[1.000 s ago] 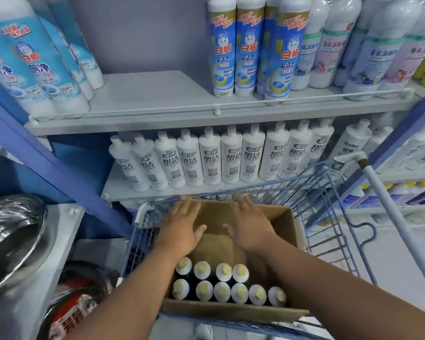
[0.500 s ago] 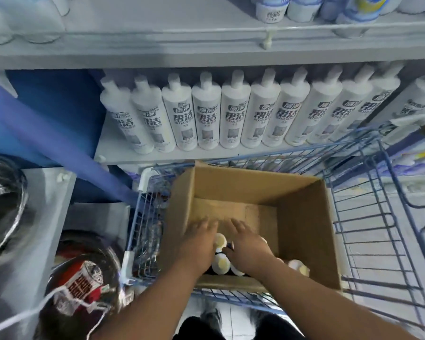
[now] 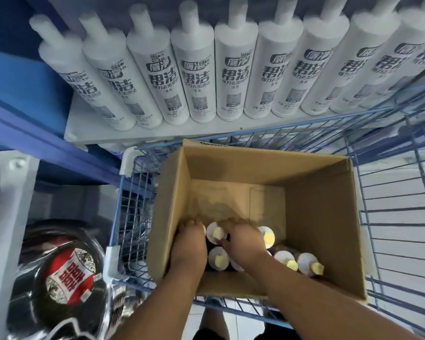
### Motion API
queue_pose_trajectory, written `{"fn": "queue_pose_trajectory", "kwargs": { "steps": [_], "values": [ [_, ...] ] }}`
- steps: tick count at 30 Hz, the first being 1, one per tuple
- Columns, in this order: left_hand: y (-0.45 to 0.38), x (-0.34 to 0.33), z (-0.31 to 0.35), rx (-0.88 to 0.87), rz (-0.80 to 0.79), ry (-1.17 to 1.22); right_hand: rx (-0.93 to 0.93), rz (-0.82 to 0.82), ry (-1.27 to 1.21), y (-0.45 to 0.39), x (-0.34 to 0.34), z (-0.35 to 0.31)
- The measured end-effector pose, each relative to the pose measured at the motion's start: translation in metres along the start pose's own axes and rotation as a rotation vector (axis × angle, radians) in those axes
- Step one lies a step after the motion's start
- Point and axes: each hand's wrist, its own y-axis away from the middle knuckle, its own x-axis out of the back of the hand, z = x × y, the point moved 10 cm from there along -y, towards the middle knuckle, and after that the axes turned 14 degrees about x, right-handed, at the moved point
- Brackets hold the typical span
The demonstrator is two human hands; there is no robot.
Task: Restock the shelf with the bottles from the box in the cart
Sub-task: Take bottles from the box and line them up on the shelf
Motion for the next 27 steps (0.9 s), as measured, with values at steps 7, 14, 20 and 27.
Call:
{"fn": "queue_pose_trajectory", "kwargs": {
  "steps": [7, 14, 20, 27],
  "values": [
    [-0.007, 0.006, -0.008, 0.023, -0.002, 0.599, -0.083, 0.137, -0.281, -0.005, 0.008, 0.027],
    [0.001, 0.006, -0.009, 0.058, -0.048, 0.757, -0.031, 0.229, -0.402, -0.005, 0.028, 0.022],
    [0.022, 0.052, -0.009, 0.056, 0.006, 0.762, 0.036, 0.287, -0.466, 0.011, 0.083, -0.006],
    [0.042, 0.135, 0.009, -0.057, 0.041, 0.840, 0.103, 0.401, -0.310, 0.055, 0.174, -0.032]
  ]
}}
